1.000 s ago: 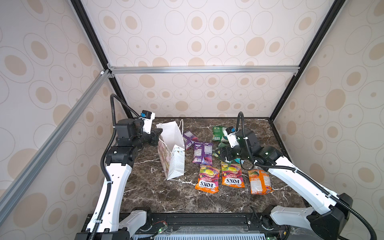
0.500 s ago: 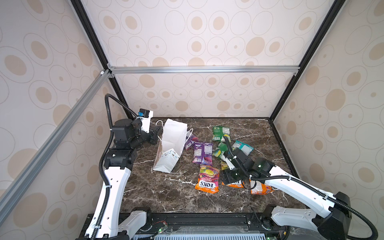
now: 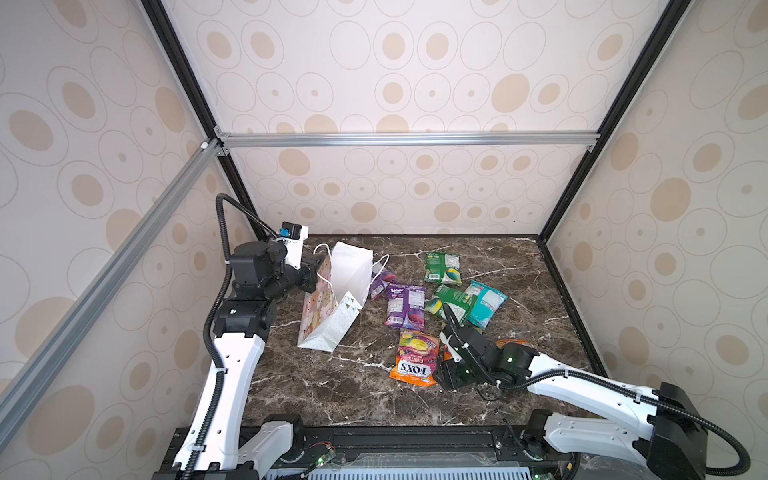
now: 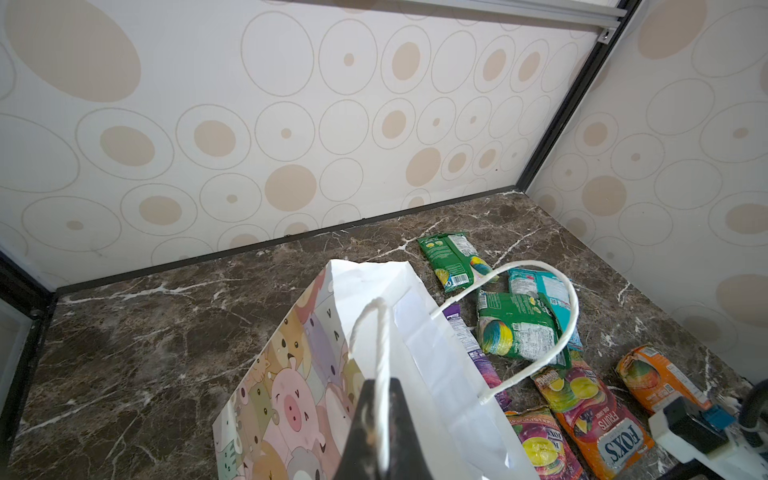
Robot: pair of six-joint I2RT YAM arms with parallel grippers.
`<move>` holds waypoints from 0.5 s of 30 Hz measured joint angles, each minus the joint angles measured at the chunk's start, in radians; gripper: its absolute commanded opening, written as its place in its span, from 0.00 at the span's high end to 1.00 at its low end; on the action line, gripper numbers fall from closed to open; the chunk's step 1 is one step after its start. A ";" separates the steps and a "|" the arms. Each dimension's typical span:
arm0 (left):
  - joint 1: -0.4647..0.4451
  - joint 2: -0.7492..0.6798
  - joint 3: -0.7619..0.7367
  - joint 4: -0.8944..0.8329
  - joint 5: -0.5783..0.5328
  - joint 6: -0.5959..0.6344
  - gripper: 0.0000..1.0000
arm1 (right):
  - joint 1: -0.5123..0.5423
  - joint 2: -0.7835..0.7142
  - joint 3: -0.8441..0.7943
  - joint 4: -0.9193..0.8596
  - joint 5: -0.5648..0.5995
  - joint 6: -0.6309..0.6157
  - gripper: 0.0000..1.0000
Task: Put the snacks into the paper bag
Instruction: 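Lower the right gripper onto the nearer FOX'S candy bag and close on it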
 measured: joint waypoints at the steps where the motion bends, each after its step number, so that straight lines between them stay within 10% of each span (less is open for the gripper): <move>1: 0.001 0.000 -0.001 0.000 0.000 0.000 1.00 | 0.000 0.000 -0.008 0.012 0.005 0.005 0.33; 15: 0.002 0.034 0.046 0.015 0.055 -0.045 1.00 | 0.000 0.066 -0.117 0.195 -0.008 0.032 0.38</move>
